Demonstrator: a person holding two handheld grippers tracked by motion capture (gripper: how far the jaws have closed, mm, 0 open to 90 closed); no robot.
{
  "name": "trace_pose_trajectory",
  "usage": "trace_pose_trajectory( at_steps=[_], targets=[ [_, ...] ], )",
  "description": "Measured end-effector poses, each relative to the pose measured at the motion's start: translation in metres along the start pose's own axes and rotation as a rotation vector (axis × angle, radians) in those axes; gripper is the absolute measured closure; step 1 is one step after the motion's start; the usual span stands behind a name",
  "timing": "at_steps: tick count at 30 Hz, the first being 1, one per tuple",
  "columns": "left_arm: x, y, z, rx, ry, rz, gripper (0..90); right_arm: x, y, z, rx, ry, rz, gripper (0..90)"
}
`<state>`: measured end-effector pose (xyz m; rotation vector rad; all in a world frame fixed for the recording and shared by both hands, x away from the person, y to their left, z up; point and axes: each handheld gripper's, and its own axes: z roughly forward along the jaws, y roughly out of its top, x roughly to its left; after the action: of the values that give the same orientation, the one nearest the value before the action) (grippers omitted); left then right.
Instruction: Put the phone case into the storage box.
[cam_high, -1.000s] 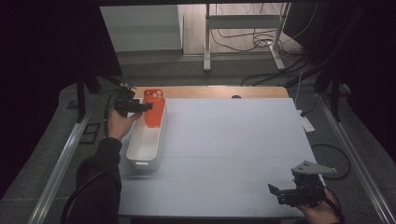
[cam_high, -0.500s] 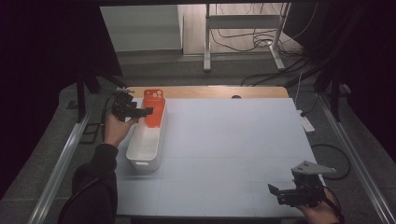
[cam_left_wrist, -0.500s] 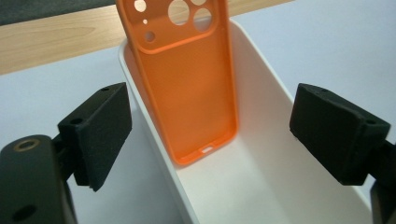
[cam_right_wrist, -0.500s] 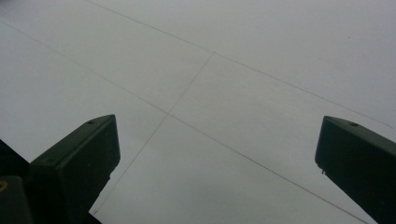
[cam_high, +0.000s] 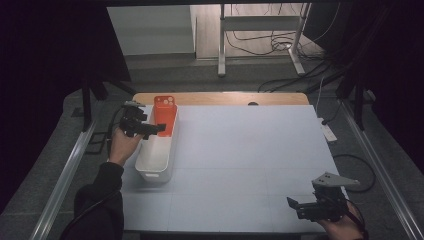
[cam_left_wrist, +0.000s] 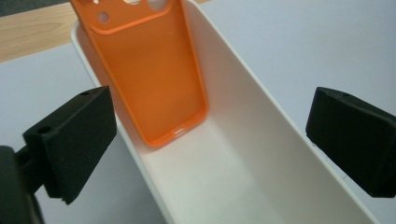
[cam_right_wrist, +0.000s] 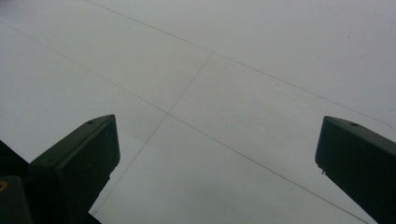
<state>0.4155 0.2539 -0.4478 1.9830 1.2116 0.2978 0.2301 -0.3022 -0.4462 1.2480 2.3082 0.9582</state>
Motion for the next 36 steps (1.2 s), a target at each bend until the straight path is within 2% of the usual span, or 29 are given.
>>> trace_pose_trajectory(
  at_steps=[7, 12, 16, 28, 31, 36],
  targets=[
    [-0.008, -0.002, -0.003, -0.014, -0.029, 0.016, 1.0, -0.001, 0.0, 0.0, 0.001, 0.001, 0.011, 0.0],
    [-0.015, -0.004, -0.005, -0.017, -0.066, 0.033, 2.4, -0.002, 0.0, -0.001, -0.005, 0.002, 0.024, 0.0],
    [-0.022, -0.005, -0.007, -0.01, -0.059, 0.071, 2.5, -0.003, 0.0, -0.001, -0.004, 0.0, 0.027, 0.0],
    [-0.037, -0.015, -0.017, -0.027, -0.075, 0.084, 1.1, -0.002, 0.0, -0.001, -0.006, 0.008, 0.018, 0.0],
    [-0.044, -0.019, -0.022, -0.049, -0.079, 0.107, 1.0, -0.002, 0.0, -0.001, -0.006, 0.01, 0.015, 0.0],
    [-0.051, -0.022, -0.026, -0.054, -0.082, 0.131, 0.2, -0.002, 0.0, -0.001, -0.007, 0.011, 0.014, 0.0]
  ],
)
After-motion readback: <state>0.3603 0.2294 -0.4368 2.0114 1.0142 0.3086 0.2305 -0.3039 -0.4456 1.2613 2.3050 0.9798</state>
